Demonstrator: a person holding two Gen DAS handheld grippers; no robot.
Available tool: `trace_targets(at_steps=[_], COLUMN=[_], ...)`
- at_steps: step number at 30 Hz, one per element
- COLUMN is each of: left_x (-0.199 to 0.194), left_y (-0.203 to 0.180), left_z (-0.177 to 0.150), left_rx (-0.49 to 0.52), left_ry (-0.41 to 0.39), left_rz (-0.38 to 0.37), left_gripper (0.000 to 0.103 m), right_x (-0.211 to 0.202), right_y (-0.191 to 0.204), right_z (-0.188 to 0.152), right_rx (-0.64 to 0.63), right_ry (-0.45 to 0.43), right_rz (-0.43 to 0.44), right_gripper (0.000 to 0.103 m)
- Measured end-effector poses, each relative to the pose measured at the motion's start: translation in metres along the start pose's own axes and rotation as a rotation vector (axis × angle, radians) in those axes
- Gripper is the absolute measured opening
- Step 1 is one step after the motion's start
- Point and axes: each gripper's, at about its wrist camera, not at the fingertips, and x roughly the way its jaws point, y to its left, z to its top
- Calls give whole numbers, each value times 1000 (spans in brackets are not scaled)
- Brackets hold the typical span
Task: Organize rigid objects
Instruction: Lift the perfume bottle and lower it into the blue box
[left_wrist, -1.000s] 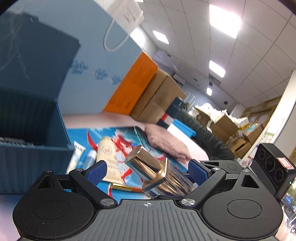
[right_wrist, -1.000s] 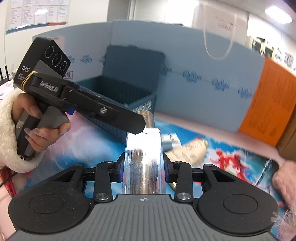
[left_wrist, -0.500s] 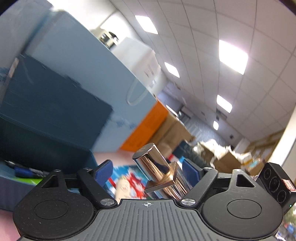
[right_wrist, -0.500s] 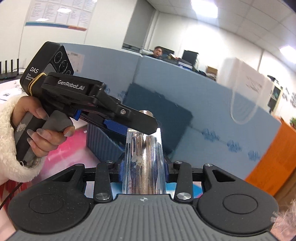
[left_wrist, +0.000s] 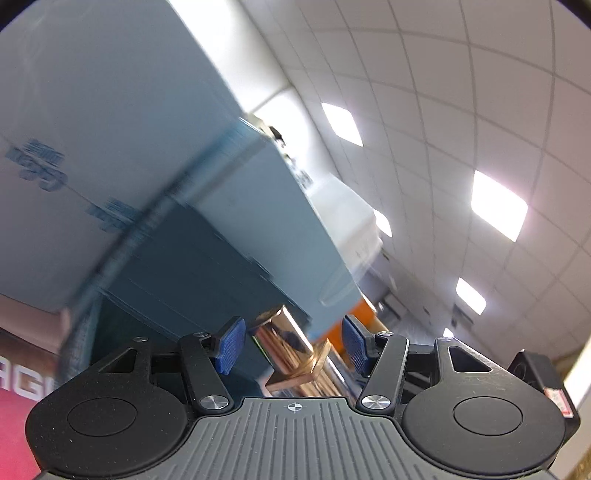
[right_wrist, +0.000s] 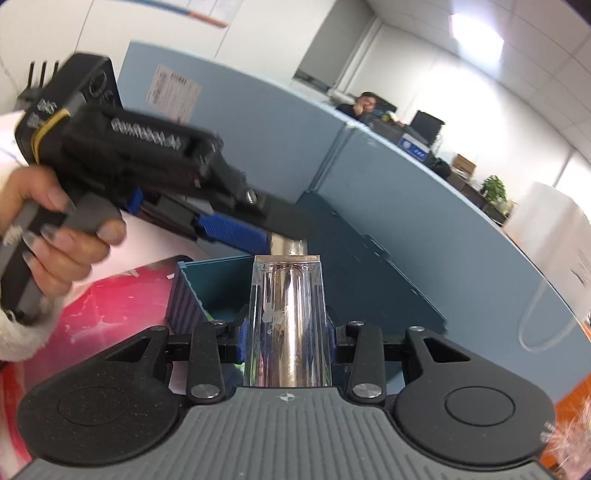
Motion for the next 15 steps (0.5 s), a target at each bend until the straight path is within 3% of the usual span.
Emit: trace_targets(at_steps=[7, 15], left_x=[6, 0], left_y=[20, 42], left_z=[5, 7], left_rx=[-29, -73], left_ry=[-11, 8], left_rz=[67, 122], left_gripper=[56, 56], right_x=[44, 59], right_y=[-5, -9], right_z=[2, -9], right_rx=[-50, -30], right_ry=[69, 103], right_rz=[18, 75], right_gripper=[35, 35])
